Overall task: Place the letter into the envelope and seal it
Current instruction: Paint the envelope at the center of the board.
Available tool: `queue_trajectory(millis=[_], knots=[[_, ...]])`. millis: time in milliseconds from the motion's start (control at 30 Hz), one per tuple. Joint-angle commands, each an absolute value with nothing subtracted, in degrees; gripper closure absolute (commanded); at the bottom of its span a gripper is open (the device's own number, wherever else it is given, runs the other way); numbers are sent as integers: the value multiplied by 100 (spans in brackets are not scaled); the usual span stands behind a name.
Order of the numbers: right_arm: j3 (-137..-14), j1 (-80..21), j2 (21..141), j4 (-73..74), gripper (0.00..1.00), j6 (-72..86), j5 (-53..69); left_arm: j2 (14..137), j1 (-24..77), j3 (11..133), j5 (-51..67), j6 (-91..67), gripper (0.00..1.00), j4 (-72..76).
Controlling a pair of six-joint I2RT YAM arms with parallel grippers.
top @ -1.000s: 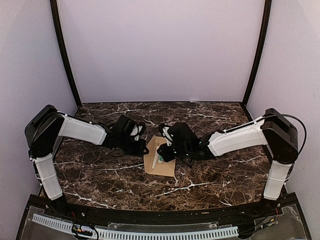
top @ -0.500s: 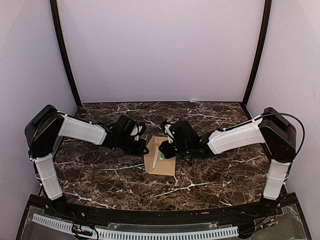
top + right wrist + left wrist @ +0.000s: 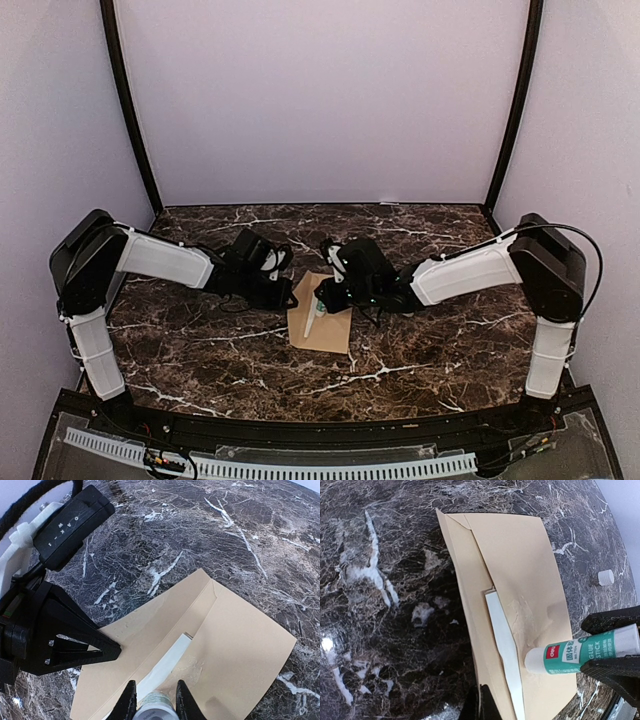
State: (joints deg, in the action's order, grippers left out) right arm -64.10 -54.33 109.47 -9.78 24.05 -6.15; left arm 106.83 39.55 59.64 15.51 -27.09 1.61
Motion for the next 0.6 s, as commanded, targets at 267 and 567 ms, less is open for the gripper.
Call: queue_trajectory(millis=[267,567], knots=[[-6540,-5366,11082,-953,100,2396,-1022,10584,3979,6104,1560,-2354,100,31],[-6611,-5250,11161,-1063,100,2416,-1047,10606,4028,6126,1569,-2156,100,-94]])
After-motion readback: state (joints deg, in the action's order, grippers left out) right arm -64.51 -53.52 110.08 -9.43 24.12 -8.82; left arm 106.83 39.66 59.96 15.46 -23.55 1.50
